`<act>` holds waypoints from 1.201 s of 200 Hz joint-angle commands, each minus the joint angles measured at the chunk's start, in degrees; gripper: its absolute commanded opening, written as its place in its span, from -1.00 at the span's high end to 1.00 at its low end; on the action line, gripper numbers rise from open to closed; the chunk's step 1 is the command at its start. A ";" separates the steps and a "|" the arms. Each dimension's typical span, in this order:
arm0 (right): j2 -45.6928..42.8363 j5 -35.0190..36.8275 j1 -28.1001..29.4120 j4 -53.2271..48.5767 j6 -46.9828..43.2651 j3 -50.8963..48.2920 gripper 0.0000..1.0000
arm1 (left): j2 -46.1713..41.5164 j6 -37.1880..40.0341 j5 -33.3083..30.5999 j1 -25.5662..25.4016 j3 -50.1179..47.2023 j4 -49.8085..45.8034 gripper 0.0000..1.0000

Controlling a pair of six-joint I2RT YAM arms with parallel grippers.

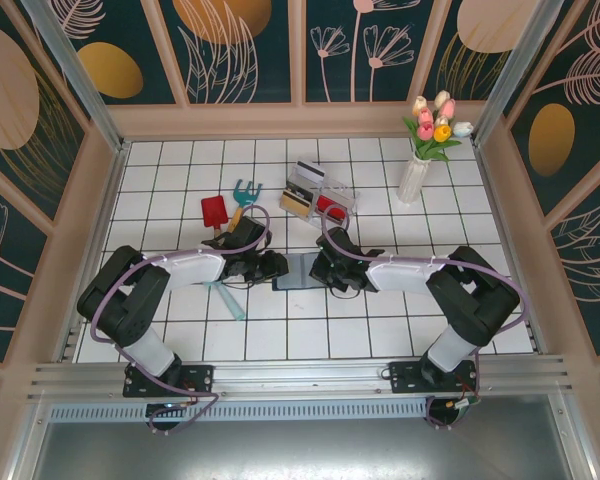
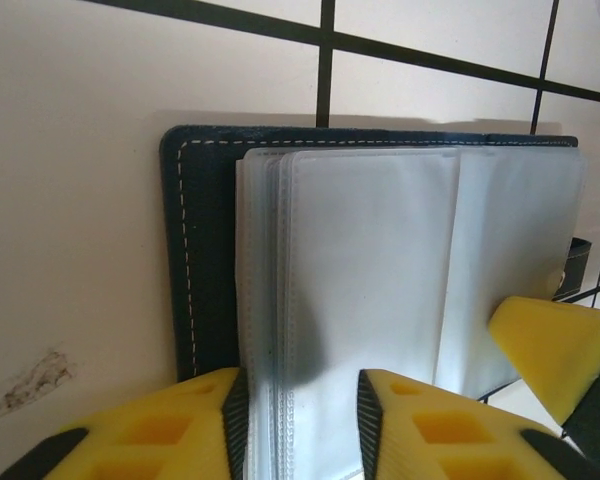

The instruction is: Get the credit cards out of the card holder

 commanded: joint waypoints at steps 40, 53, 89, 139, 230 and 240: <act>0.94 0.12 0.30 -1.17 -1.15 1.75 0.79 | 0.62 1.82 0.98 0.04 2.14 -1.06 0.48; 0.91 0.21 0.30 -1.20 -1.10 1.73 0.79 | 0.24 1.87 -0.03 0.00 2.27 -1.70 0.47; 1.16 0.15 0.30 -1.20 -0.94 1.64 0.79 | -0.99 1.66 -1.88 0.00 2.49 -2.96 0.32; 1.89 -0.13 0.30 -1.08 -0.79 1.67 0.79 | -2.14 0.03 1.93 0.06 1.68 0.62 0.54; 2.81 -0.49 0.30 -1.21 -0.81 2.01 0.79 | 1.96 -0.22 1.23 0.02 1.33 0.49 0.31; 2.98 -0.57 0.30 -1.22 -0.83 2.02 0.79 | 1.94 -0.20 0.31 0.00 1.41 0.07 0.28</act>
